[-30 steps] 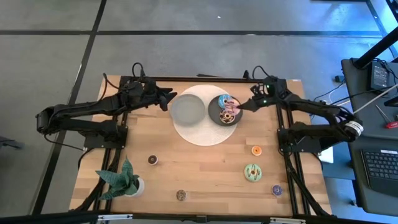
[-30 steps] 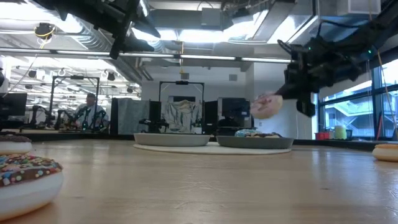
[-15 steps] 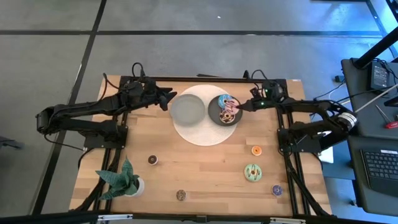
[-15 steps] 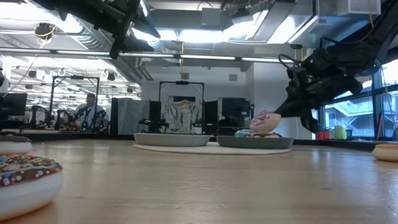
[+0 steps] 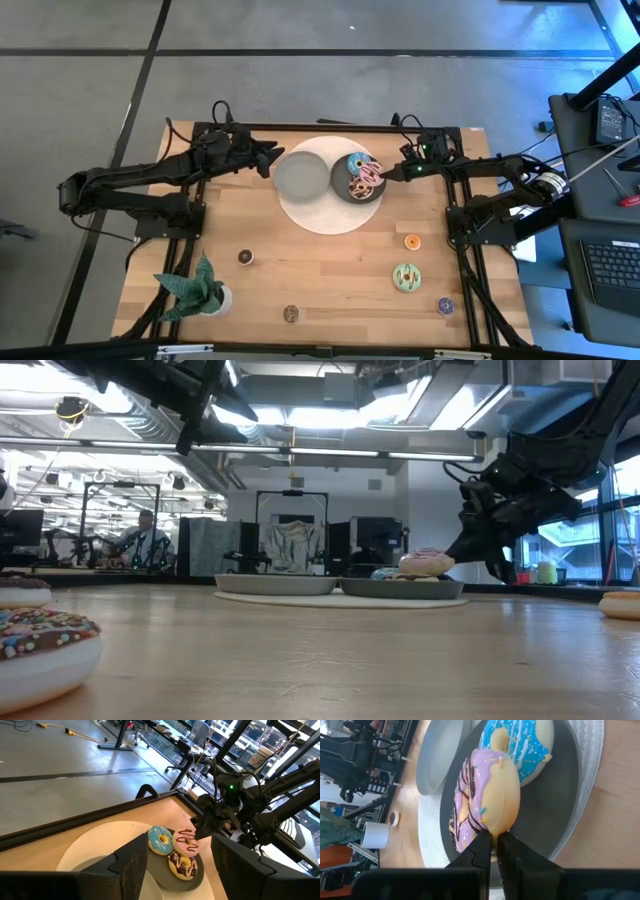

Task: Pick & Place donuts
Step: Put the large purple donut on the black plate, then put the small black donut on the gray plate

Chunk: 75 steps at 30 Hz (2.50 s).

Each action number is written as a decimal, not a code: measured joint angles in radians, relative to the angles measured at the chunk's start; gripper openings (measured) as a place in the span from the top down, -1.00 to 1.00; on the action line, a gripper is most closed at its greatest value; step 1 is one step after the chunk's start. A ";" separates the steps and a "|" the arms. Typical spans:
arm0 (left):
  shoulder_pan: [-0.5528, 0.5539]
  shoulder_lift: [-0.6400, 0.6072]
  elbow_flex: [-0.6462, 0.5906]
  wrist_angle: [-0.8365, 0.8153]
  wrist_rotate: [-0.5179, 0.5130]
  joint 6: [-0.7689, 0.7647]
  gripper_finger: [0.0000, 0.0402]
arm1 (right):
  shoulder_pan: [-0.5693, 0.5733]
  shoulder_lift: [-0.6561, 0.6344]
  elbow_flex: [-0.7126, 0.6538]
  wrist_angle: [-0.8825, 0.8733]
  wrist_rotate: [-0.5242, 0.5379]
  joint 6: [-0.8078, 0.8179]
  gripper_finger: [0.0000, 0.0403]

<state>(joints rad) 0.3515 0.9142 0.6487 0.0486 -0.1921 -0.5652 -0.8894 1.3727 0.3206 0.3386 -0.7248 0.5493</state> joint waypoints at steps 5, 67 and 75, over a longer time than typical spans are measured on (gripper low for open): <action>0.000 0.000 0.000 0.000 0.000 0.002 -0.05 | 0.000 0.000 0.000 -0.005 0.001 -0.003 0.75; -0.265 0.164 0.000 -0.820 0.310 -0.066 -0.04 | 0.005 -0.163 0.361 -0.206 0.290 -0.296 0.01; -0.448 0.325 0.000 -0.811 0.368 -0.106 -0.04 | 0.005 -0.163 0.361 -0.298 0.301 -0.325 0.01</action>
<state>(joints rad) -0.0960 1.2396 0.6483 -0.7628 0.1764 -0.6709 -0.8845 1.2102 0.6815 0.0402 -0.4234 0.2246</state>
